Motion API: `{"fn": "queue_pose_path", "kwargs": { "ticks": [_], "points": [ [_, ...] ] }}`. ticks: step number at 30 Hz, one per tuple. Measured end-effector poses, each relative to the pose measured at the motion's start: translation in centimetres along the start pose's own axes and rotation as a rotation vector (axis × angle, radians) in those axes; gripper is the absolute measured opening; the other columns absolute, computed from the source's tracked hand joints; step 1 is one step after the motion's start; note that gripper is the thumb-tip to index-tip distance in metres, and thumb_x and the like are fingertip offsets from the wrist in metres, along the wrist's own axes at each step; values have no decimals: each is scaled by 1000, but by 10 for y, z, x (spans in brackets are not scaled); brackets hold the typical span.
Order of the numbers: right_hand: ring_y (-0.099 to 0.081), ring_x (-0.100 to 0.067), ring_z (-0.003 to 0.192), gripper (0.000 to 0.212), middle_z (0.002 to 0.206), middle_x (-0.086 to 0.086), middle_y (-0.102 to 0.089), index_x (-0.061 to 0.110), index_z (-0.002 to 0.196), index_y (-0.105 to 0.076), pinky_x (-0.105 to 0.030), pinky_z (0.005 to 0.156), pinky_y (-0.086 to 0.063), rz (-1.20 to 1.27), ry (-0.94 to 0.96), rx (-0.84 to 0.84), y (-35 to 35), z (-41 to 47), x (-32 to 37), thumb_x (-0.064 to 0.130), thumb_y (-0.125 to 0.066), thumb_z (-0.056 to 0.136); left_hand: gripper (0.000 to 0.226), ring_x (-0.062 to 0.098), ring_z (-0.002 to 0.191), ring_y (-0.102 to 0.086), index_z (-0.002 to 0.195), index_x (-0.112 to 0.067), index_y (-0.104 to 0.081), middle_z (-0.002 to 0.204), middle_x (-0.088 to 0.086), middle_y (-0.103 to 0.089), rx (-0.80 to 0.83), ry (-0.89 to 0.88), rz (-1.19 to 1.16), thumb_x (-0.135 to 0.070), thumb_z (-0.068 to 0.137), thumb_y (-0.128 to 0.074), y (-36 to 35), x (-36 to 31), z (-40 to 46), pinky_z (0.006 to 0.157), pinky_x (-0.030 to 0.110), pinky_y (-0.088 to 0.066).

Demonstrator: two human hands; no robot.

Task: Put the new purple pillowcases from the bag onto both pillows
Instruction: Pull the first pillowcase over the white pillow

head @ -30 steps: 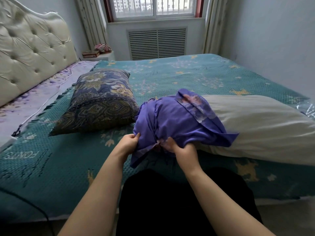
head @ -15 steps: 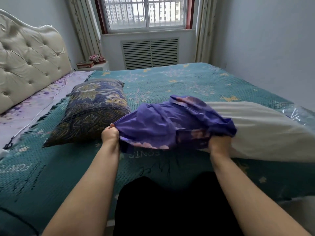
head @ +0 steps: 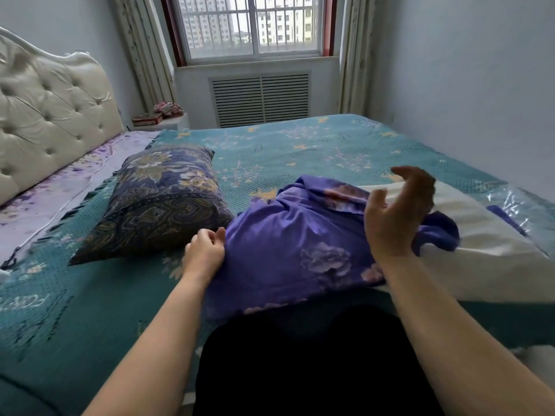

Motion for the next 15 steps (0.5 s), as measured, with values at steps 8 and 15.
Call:
{"fn": "queue_pose_path", "kwargs": {
  "ticks": [8,15],
  "points": [
    [-39,-34,130,102,143,-15,-38,15,140,-30,-51,105,-34,-497,-234,1138,-96,-31,-54,84,-46,67,57,30,111,-58,115,-12,-58,120,11,-62,216,-171,645,-61,89,-44,3,-41,-38,80,33,-45],
    [-30,-35,131,59,144,-15,-34,15,140,-27,-52,102,-28,-628,-219,1069,-106,-57,-64,45,-42,92,29,26,88,-61,76,-15,-62,82,4,-67,282,-251,140,-41,88,-59,4,-67,-68,69,31,-41]
  ]
}}
Point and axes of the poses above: each hand's wrist, its own z-axis towards the middle knuckle, its own y-axis out of the back of the hand, x = y × z, the point moved 4 cm from there along z, towards the middle knuckle
